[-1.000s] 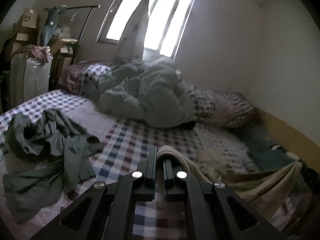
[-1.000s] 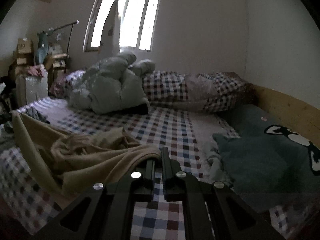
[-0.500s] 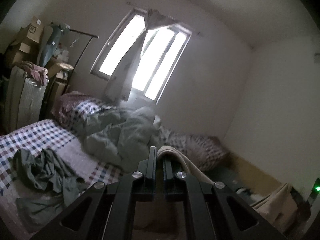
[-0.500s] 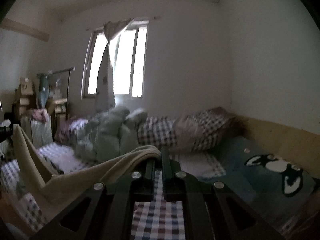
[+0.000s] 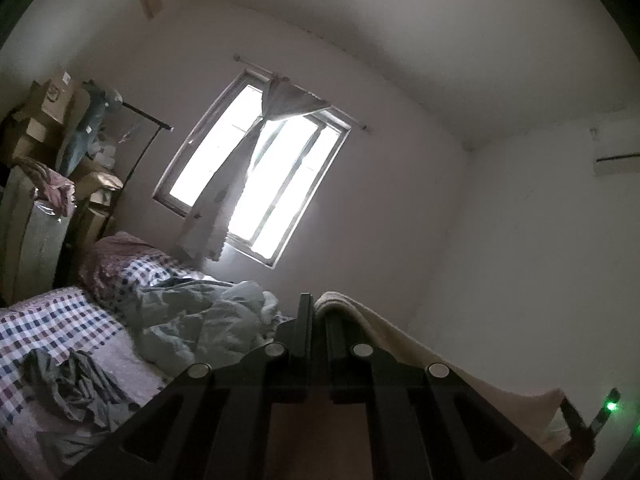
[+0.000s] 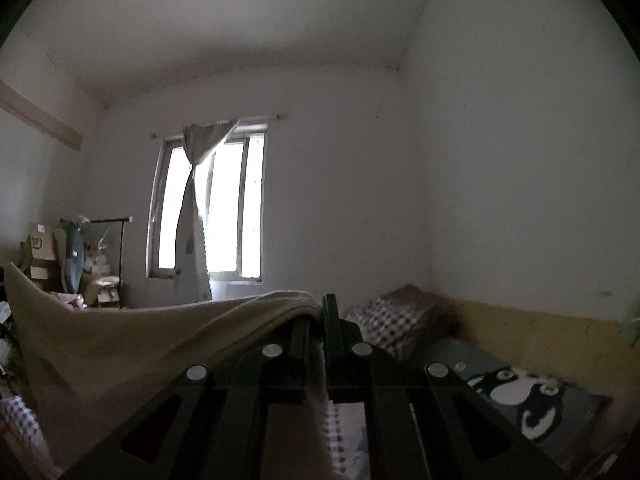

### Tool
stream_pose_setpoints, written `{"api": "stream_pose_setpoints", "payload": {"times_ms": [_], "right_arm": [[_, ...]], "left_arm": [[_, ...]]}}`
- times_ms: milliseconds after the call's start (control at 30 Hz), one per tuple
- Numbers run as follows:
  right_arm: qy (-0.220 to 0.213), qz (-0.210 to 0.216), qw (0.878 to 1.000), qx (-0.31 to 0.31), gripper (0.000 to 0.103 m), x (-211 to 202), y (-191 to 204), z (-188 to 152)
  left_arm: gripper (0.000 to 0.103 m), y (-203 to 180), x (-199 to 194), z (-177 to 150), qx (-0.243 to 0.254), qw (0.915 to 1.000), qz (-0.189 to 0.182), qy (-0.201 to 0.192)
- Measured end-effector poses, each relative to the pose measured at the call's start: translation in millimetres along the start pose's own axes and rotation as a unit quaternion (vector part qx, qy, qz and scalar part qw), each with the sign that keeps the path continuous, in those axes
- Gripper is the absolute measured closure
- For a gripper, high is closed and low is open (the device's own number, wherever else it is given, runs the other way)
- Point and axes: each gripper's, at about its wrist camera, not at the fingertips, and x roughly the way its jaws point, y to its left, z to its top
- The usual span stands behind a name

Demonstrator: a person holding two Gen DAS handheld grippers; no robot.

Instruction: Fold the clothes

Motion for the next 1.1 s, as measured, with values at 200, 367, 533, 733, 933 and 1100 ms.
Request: {"api": "stream_pose_setpoints", "payload": {"times_ms": [200, 367, 533, 733, 933, 1100], "right_arm": [[-0.023, -0.006, 1.000, -0.004, 0.099, -27.9, -6.9, 31.7], [-0.040, -0.008, 0.999, -0.014, 0.099, -49.1, -5.7, 46.2], [-0.056, -0.011, 0.998, -0.022, 0.099, -70.5, -2.0, 53.4], [-0.066, -0.008, 0.998, -0.020, 0.099, -81.0, -0.3, 58.8], [-0.053, -0.007, 0.998, -0.018, 0.099, -68.2, 4.2, 51.0], [-0.036, -0.003, 0.999, -0.012, 0.099, -63.0, -1.5, 42.1]], "left_arm": [[0.099, -17.0, -17.3, 24.7, -0.011, 0.9997, -0.022, 0.009], [0.099, -25.6, -32.3, 31.5, -0.010, 0.9997, -0.023, -0.005], [0.099, -31.2, -47.1, 36.1, -0.009, 0.9994, -0.024, -0.021], [0.099, -34.1, -54.9, 39.7, -0.006, 0.9993, -0.023, -0.030], [0.099, -23.7, -45.8, 37.7, -0.020, 0.9997, -0.013, 0.005], [0.099, -15.9, -41.4, 34.0, -0.020, 0.9995, 0.000, 0.025]]}}
